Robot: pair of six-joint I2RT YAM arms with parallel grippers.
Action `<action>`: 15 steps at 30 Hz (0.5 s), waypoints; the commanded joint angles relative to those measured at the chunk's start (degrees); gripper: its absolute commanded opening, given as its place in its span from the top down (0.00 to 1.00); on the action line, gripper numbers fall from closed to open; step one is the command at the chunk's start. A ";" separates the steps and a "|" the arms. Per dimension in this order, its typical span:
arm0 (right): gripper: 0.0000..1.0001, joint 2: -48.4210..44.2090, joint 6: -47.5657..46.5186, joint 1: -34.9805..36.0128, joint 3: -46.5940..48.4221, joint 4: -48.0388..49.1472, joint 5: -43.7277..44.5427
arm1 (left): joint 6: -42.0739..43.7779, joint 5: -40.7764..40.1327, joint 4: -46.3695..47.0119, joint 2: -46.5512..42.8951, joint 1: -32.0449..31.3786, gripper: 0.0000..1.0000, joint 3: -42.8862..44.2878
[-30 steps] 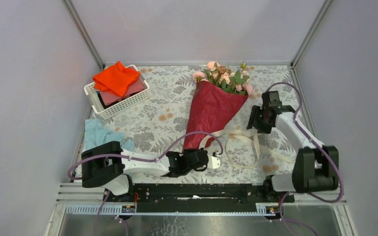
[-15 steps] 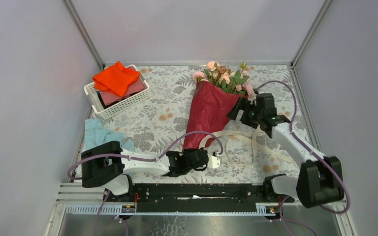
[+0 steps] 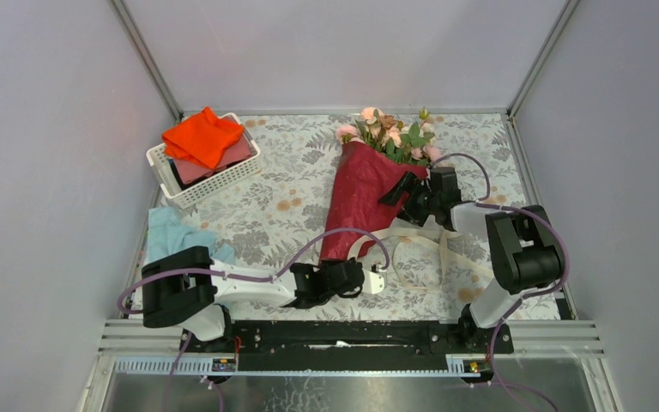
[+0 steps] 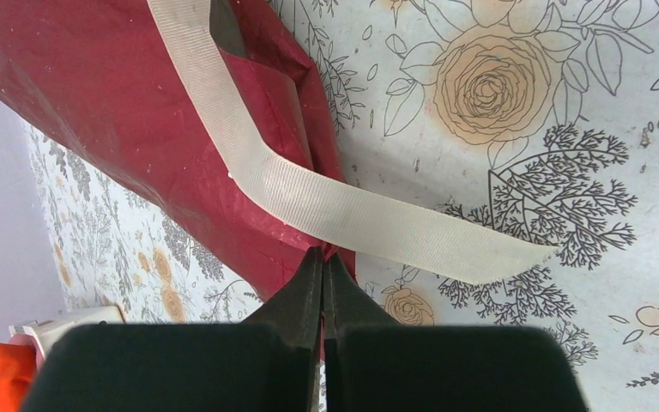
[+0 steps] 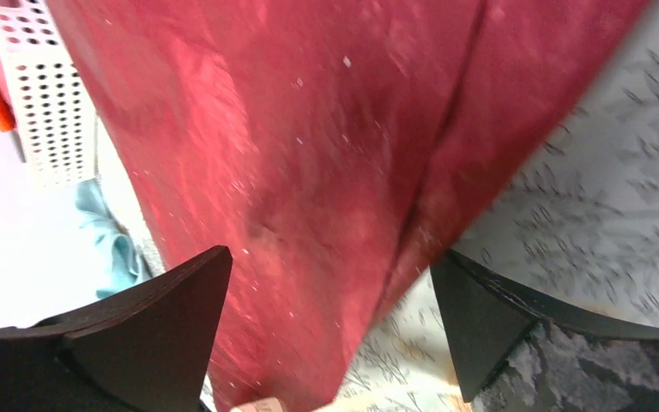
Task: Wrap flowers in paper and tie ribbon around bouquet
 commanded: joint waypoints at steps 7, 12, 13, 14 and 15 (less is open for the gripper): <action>0.82 7.39 3.43 0.10 -0.32 13.14 -4.46 | -0.12 2.60 -0.63 -0.73 0.31 1.00 0.98; 1.00 7.19 2.09 -0.03 1.88 10.07 -3.46 | 1.37 16.45 -11.63 -4.93 2.55 0.38 6.34; 1.00 7.20 2.02 0.03 2.27 9.78 -3.45 | 1.62 20.91 -15.49 -6.03 3.26 0.26 8.86; 1.00 7.17 1.99 0.01 2.49 9.56 -3.38 | 2.23 25.95 -19.49 -6.91 3.85 0.18 11.48; 1.00 7.01 1.99 0.09 2.61 9.46 -3.14 | 2.64 29.95 -22.68 -7.58 4.16 0.14 13.89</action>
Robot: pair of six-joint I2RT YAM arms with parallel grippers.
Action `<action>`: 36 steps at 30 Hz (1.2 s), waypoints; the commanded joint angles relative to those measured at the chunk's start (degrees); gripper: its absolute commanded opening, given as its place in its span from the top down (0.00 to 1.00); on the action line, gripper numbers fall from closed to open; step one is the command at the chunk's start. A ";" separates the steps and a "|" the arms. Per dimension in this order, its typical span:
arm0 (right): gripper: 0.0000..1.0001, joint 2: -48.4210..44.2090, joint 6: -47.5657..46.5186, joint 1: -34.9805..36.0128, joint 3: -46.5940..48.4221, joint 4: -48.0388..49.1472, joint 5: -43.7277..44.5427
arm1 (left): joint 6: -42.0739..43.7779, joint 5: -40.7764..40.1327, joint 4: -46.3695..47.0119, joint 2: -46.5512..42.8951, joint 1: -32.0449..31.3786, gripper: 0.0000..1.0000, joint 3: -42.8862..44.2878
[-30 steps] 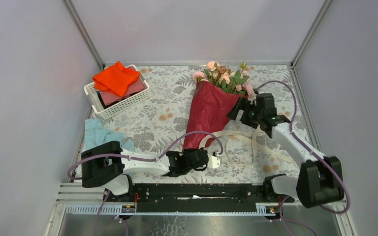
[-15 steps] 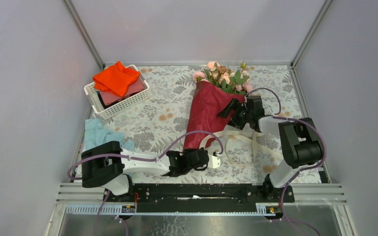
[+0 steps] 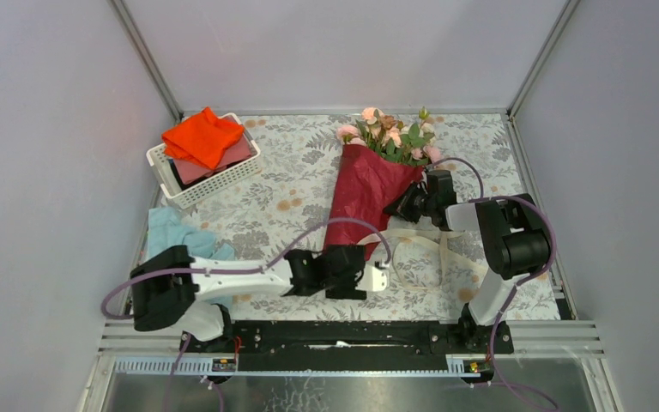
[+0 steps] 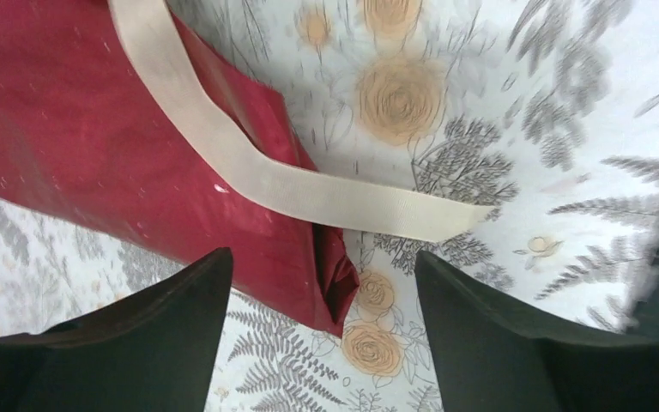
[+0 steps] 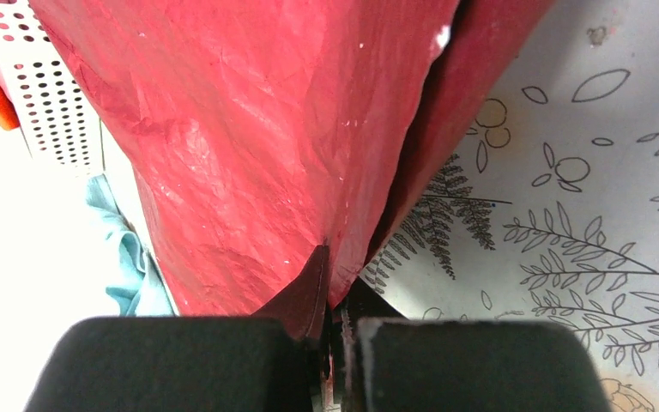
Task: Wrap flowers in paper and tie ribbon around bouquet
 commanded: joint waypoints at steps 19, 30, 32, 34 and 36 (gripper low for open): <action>1.00 -3.11 -3.28 0.09 3.56 -4.39 2.44 | -9.16 25.26 -7.68 16.92 16.09 0.32 28.17; 1.00 -3.18 -3.63 0.10 3.59 -4.51 2.65 | -10.00 25.35 -4.42 23.26 18.15 0.32 27.28; 1.00 -3.29 -3.74 0.10 3.66 -4.75 2.82 | -10.16 27.13 -5.17 23.84 18.14 0.43 27.28; 1.00 -3.38 -3.94 0.09 3.80 -4.98 2.92 | -10.45 27.76 -5.43 24.14 18.19 0.64 27.09; 1.00 -3.48 -4.27 0.06 3.93 -5.35 3.03 | -10.67 27.98 -5.32 23.51 18.15 0.84 26.66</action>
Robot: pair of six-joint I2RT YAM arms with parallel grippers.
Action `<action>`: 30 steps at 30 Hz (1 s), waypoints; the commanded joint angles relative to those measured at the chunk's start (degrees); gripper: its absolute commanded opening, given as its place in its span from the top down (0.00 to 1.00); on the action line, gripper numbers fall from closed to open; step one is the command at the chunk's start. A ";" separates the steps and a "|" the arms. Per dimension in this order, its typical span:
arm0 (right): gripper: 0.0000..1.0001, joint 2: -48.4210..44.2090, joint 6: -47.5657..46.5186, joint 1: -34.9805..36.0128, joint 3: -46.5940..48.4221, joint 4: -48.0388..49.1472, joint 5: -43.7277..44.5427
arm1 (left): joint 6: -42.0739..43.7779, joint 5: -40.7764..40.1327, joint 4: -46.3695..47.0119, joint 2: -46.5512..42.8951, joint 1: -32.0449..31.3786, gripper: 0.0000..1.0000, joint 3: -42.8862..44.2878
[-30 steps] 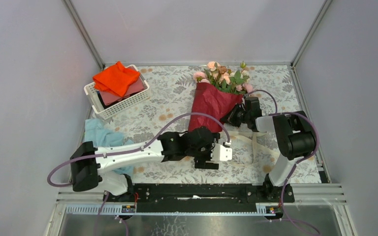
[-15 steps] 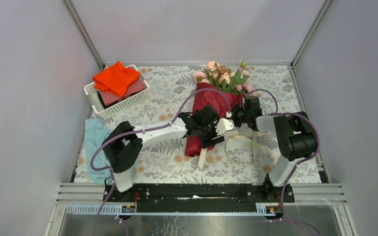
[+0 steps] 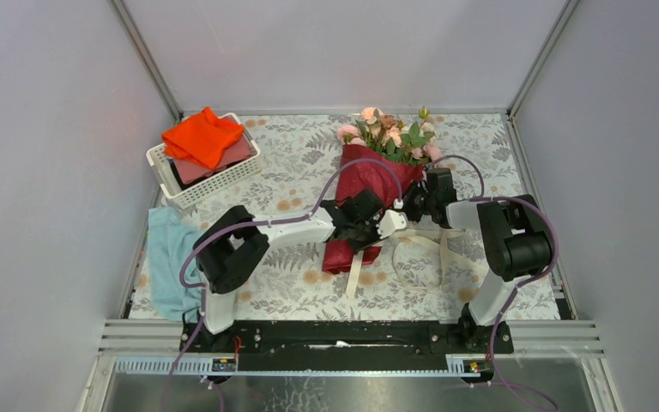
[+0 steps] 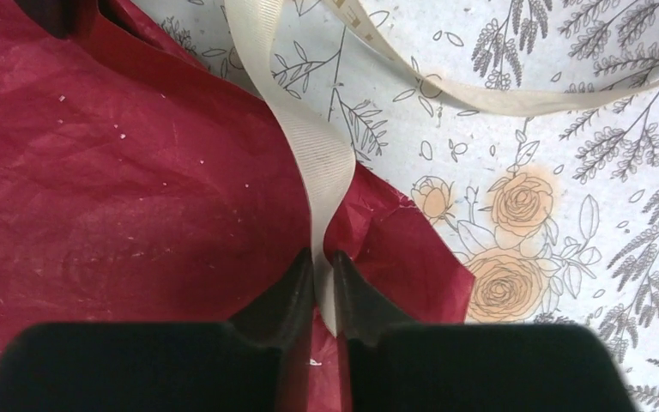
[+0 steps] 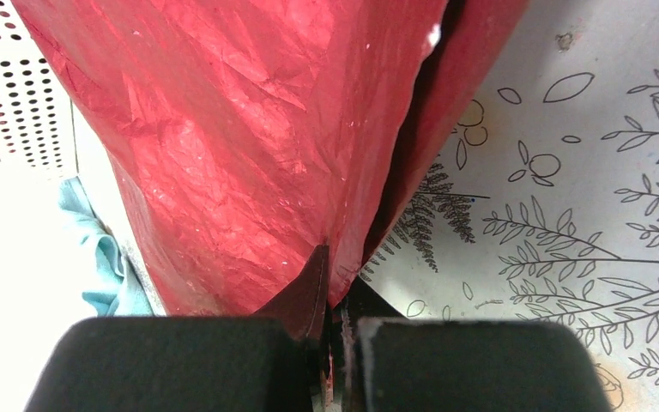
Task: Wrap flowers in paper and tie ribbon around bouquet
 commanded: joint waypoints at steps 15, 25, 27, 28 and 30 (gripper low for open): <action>1.00 -4.57 0.24 0.12 7.86 -6.62 1.15 | 10.64 9.90 -10.77 -20.15 -9.43 1.00 -15.85; 1.00 -9.67 -0.38 0.02 15.14 -15.24 0.24 | 15.07 -0.42 -9.54 -21.44 0.03 1.00 -24.20; 1.00 -10.47 -1.20 0.03 15.83 -16.80 0.44 | 16.26 -2.35 -7.63 -20.80 3.38 1.00 -25.99; 1.00 -10.61 -1.67 0.02 16.03 -17.47 0.49 | 16.71 -2.41 -7.03 -20.42 5.27 1.00 -26.61; 1.00 -10.85 -2.63 0.04 16.20 -18.87 0.44 | 17.48 -1.75 -5.98 -19.23 9.85 1.00 -26.84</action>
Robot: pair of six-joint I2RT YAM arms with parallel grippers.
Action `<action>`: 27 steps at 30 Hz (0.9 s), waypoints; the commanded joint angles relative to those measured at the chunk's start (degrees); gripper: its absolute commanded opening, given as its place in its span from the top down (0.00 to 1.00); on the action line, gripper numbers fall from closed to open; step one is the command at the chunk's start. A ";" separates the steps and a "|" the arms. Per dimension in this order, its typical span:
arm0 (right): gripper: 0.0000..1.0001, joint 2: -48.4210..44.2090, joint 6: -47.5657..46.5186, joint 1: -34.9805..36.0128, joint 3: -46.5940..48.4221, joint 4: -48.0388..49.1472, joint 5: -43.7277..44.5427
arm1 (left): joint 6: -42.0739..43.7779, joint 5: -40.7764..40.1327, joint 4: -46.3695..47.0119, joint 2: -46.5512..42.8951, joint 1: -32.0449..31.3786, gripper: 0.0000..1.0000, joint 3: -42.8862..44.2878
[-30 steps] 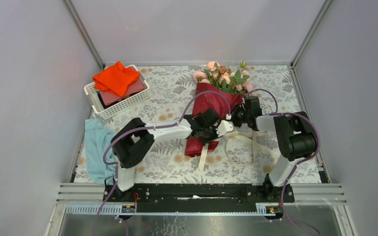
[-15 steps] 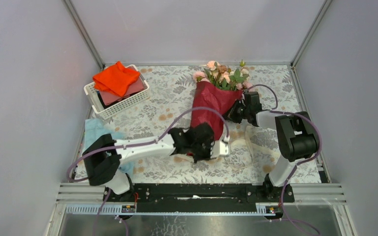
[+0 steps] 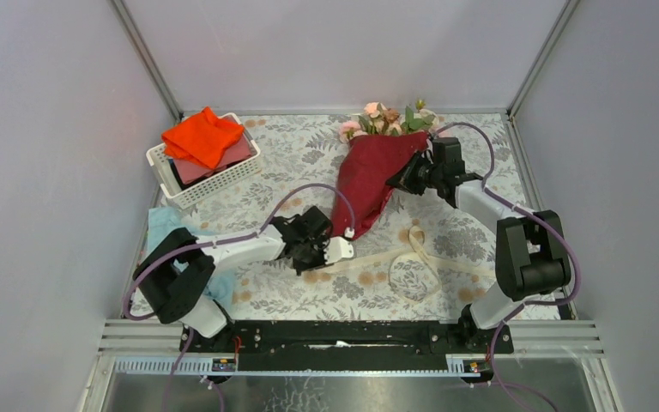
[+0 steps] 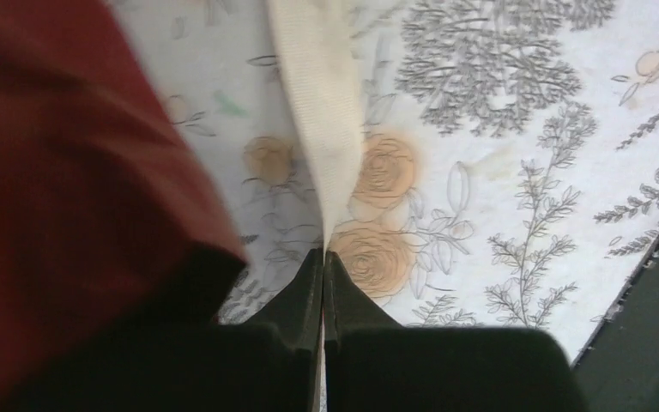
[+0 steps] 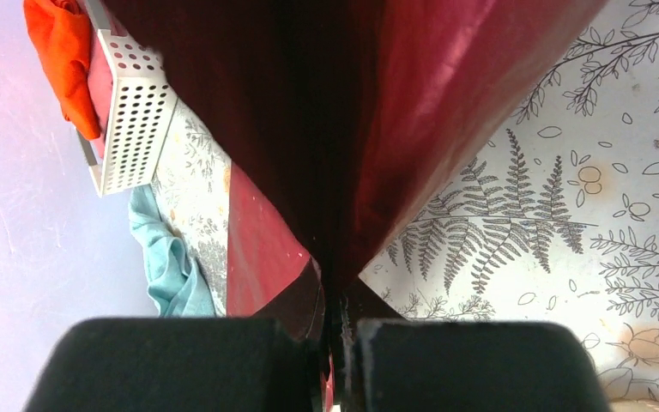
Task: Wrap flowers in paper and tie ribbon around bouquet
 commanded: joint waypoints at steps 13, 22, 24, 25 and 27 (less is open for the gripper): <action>1.00 -1.90 -6.30 -0.24 -0.31 -6.30 0.69 | -2.61 -1.11 11.83 11.05 30.24 1.00 11.37; 1.00 -2.17 -8.94 -0.61 -6.61 -7.17 -0.26 | -9.58 -11.68 17.07 17.38 34.24 1.00 18.48; 1.00 -2.82 -10.42 -0.60 -8.36 -8.44 -0.50 | -12.56 -14.48 18.58 19.45 35.68 1.00 21.71; 1.00 -3.03 -11.24 -0.66 -9.03 -9.40 -0.51 | -13.64 -14.95 19.18 19.84 36.38 1.00 22.96; 1.00 -3.00 -12.84 -0.69 -10.11 -10.32 0.21 | -15.39 -14.43 19.56 19.00 37.04 1.00 24.46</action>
